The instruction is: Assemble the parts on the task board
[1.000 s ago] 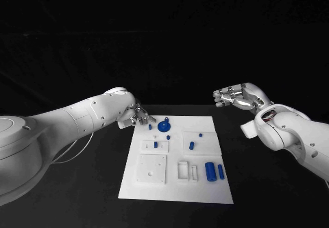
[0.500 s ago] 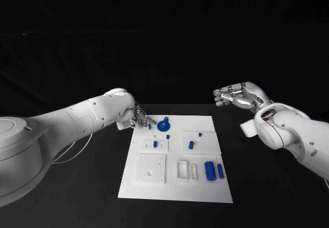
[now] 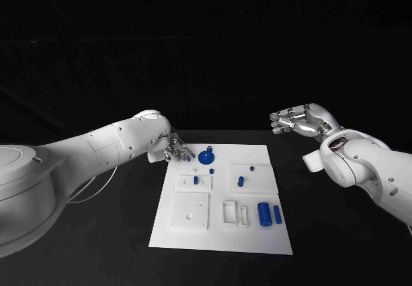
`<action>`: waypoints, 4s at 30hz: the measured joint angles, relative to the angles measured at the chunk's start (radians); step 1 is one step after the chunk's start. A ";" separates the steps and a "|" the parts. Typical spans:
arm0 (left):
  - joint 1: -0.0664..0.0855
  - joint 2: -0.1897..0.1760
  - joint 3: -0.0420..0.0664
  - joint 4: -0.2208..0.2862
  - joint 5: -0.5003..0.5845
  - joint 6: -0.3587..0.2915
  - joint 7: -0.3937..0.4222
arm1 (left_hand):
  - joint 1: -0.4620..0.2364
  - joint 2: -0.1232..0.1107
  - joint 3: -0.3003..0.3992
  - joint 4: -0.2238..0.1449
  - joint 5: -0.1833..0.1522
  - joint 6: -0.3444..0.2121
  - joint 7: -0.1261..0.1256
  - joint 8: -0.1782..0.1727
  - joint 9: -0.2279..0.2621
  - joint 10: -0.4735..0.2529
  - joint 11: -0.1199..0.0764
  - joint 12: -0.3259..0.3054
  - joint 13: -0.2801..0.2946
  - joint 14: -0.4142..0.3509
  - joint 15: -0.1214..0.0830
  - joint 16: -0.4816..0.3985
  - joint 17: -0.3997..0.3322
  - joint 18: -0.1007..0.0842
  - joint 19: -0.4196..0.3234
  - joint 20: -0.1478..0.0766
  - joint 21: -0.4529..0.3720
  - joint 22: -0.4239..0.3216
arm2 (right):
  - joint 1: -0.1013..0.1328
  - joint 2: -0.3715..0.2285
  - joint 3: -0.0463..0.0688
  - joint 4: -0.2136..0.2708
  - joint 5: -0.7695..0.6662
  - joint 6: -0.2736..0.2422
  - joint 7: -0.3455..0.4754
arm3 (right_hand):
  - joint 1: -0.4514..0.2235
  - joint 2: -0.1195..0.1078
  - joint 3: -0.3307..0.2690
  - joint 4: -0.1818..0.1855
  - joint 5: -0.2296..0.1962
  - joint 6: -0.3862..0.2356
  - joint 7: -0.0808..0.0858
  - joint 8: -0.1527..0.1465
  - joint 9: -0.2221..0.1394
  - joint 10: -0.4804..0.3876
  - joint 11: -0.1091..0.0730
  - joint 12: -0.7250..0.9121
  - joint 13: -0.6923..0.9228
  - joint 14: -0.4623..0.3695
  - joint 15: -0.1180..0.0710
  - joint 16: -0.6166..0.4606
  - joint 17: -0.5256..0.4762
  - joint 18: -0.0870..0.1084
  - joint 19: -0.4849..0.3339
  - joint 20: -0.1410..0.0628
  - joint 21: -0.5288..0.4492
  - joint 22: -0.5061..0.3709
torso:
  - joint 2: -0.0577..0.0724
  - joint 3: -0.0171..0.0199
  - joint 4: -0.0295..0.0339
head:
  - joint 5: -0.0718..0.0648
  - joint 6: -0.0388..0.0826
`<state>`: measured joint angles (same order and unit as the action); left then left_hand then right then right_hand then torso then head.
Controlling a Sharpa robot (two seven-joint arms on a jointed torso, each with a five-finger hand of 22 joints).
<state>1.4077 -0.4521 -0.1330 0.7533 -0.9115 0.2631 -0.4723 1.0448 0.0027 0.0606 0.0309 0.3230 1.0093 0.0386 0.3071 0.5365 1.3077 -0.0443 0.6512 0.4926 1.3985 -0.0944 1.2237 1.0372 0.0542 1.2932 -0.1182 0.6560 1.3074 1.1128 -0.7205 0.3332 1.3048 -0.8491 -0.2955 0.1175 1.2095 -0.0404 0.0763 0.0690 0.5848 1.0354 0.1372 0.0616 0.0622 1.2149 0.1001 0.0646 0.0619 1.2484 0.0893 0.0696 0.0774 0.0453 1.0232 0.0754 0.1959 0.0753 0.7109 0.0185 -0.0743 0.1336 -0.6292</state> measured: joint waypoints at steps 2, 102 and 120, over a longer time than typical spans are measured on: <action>0.000 0.000 0.000 0.000 0.002 0.001 0.001 | -0.004 0.004 0.001 -0.007 0.018 0.000 0.000 0.000 0.003 0.000 0.000 0.000 0.000 0.000 0.000 0.000 -0.001 0.000 0.000 0.000 0.000 0.000 | 0.000 0.001 0.000 -0.002 -0.002 0.001 -0.003 | 0.000 0.000 0.003 -0.003 0.000 0.000 0.000 0.000 0.000 0.000 0.000 0.000 0.000 0.000 0.000 0.000 0.000 0.000 -0.003 0.003 0.000 0.000 | 0.000 0.0002 -0.0002 | 0.000 0.001; -0.008 -0.325 -0.094 0.649 -0.084 -0.337 -0.073 | -0.041 0.099 0.231 -0.216 0.272 -0.038 0.003 0.091 0.410 0.077 -0.031 -0.041 -0.002 0.054 -0.029 0.034 0.091 0.000 0.051 -0.021 0.118 0.000 | -0.009 0.001 0.000 -0.039 -0.022 0.031 -0.033 | 0.000 0.000 0.010 -0.007 0.000 -0.018 0.011 0.000 0.000 -0.021 0.007 0.000 0.000 -0.019 0.011 0.000 -0.002 0.000 -0.010 0.010 -0.008 0.000 | -0.008 -0.0001 0.0197 | 0.018 -0.033; -0.014 -0.325 -0.094 0.671 -0.120 -0.347 -0.073 | -0.038 0.101 0.234 -0.214 0.268 -0.038 0.003 0.090 0.409 0.077 -0.030 -0.041 0.001 0.058 -0.025 0.034 0.091 0.000 0.051 -0.021 0.117 0.001 | -0.009 -0.001 0.000 -0.038 -0.026 0.033 -0.033 | 0.000 0.000 0.004 -0.013 0.000 -0.018 0.011 0.000 0.000 -0.021 0.007 0.000 0.000 -0.019 0.011 0.000 -0.002 0.000 -0.014 0.014 -0.008 0.000 | -0.008 -0.0001 0.0207 | 0.016 -0.037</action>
<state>1.3939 -0.7774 -0.2274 1.4240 -1.0310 -0.0840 -0.5454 1.0067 0.1040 0.2944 -0.1833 0.5913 0.9716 0.0412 0.3973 0.9454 1.3846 -0.0744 0.6104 0.4932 1.4562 -0.1196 1.2578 1.1280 0.0540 1.3437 -0.1395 0.7733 1.3079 1.1035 -0.7219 0.3333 1.2672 -0.8752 -0.2629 0.0844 1.2098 -0.0408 0.0805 0.0565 0.5847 1.0173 0.1482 0.0616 0.0622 1.1936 0.1072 0.0646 0.0619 1.2297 0.1004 0.0696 0.0754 0.0453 1.0090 0.0896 0.1879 0.0757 0.7030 0.0184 -0.0536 0.1495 -0.6663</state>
